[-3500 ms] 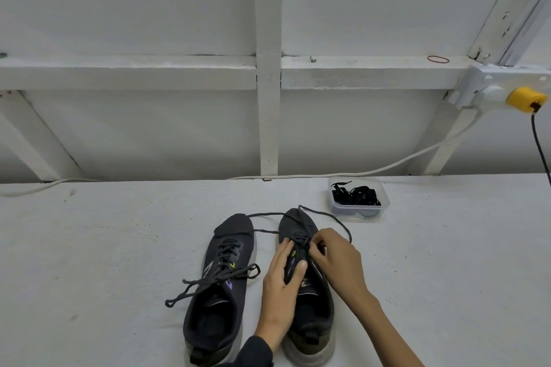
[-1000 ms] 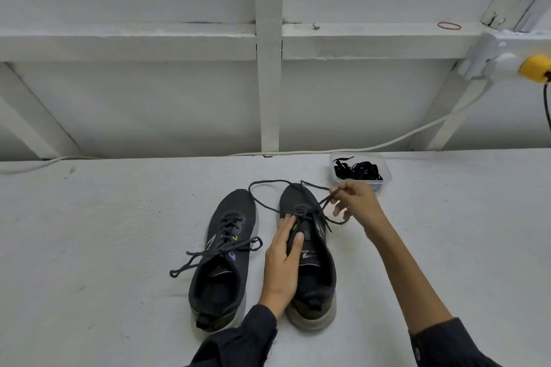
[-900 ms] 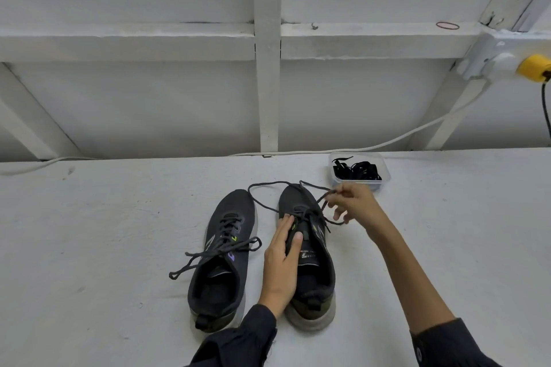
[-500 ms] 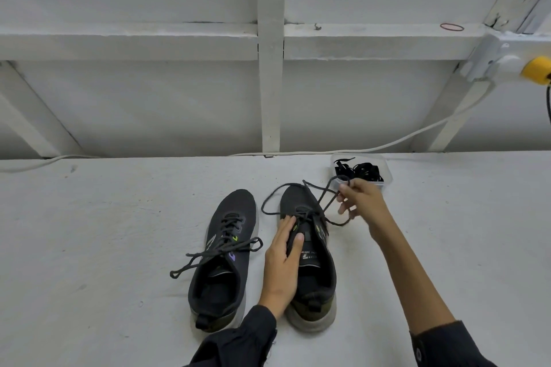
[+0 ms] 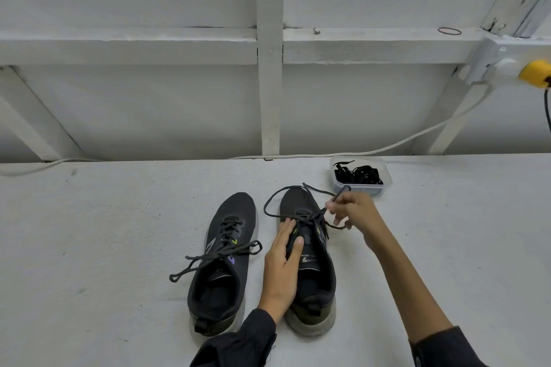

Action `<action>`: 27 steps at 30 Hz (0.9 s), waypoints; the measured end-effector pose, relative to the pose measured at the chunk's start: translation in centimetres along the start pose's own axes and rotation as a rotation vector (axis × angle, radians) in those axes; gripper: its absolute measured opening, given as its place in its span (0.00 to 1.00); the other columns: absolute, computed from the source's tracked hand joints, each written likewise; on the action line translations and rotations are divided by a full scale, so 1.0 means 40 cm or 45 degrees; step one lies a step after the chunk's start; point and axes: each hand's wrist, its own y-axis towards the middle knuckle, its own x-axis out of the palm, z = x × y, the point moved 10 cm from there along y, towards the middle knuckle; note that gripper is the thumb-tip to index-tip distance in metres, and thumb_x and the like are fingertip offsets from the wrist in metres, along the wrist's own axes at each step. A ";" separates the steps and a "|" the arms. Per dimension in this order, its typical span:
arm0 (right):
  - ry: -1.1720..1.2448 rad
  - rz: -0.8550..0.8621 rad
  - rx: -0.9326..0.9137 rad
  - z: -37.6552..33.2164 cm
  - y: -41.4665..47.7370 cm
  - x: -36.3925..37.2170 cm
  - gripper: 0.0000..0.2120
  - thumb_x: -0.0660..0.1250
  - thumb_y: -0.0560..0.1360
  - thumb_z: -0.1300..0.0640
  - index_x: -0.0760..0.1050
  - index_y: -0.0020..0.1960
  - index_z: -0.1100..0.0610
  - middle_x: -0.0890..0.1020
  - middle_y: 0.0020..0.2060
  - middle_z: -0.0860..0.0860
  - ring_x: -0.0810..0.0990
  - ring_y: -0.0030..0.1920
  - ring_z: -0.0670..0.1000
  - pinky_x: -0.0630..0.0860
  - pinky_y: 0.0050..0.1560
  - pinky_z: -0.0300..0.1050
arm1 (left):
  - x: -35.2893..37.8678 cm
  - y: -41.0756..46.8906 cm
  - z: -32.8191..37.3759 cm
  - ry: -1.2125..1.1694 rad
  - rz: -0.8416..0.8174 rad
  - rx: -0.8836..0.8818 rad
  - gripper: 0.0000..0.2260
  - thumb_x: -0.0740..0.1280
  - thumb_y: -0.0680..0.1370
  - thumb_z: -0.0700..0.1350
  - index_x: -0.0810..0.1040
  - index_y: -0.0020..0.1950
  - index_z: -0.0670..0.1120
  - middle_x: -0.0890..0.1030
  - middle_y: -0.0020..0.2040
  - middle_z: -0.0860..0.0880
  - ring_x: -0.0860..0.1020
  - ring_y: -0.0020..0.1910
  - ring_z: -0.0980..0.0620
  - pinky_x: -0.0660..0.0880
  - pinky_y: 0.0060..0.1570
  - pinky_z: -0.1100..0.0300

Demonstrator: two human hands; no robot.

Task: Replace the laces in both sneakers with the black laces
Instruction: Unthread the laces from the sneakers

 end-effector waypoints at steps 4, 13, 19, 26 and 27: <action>0.166 0.116 -0.022 -0.011 -0.003 -0.026 0.08 0.70 0.76 0.60 0.76 0.42 0.64 0.78 0.33 0.53 0.76 0.26 0.49 0.64 0.25 0.39 | -0.002 -0.001 0.000 -0.005 0.005 0.004 0.18 0.62 0.82 0.45 0.69 0.72 0.51 0.69 0.73 0.55 0.64 0.73 0.61 0.60 0.73 0.64; -0.047 -0.059 -0.037 0.012 -0.011 0.037 0.07 0.73 0.73 0.62 0.78 0.38 0.61 0.80 0.30 0.54 0.77 0.26 0.49 0.65 0.24 0.37 | -0.001 0.000 -0.003 -0.015 0.010 -0.003 0.18 0.62 0.82 0.46 0.69 0.72 0.53 0.69 0.73 0.56 0.64 0.73 0.61 0.60 0.75 0.58; 0.244 0.304 -0.110 -0.010 -0.001 -0.055 0.08 0.70 0.76 0.60 0.75 0.41 0.63 0.78 0.34 0.55 0.75 0.25 0.49 0.64 0.24 0.39 | -0.002 -0.001 0.000 -0.013 0.000 0.007 0.18 0.62 0.82 0.46 0.68 0.72 0.52 0.68 0.73 0.57 0.63 0.73 0.63 0.59 0.73 0.66; -0.074 -0.204 0.020 0.027 -0.033 0.076 0.11 0.77 0.70 0.57 0.78 0.36 0.61 0.82 0.30 0.54 0.76 0.25 0.49 0.65 0.23 0.38 | -0.003 0.001 0.000 -0.015 0.021 0.011 0.18 0.62 0.82 0.45 0.69 0.72 0.53 0.68 0.73 0.57 0.64 0.73 0.63 0.60 0.73 0.65; -0.080 -0.186 0.004 0.026 -0.029 0.073 0.10 0.76 0.71 0.59 0.78 0.35 0.61 0.82 0.31 0.56 0.77 0.25 0.50 0.65 0.23 0.38 | -0.003 0.001 0.001 -0.014 0.022 0.012 0.17 0.62 0.82 0.45 0.69 0.71 0.53 0.68 0.73 0.57 0.64 0.73 0.63 0.60 0.73 0.65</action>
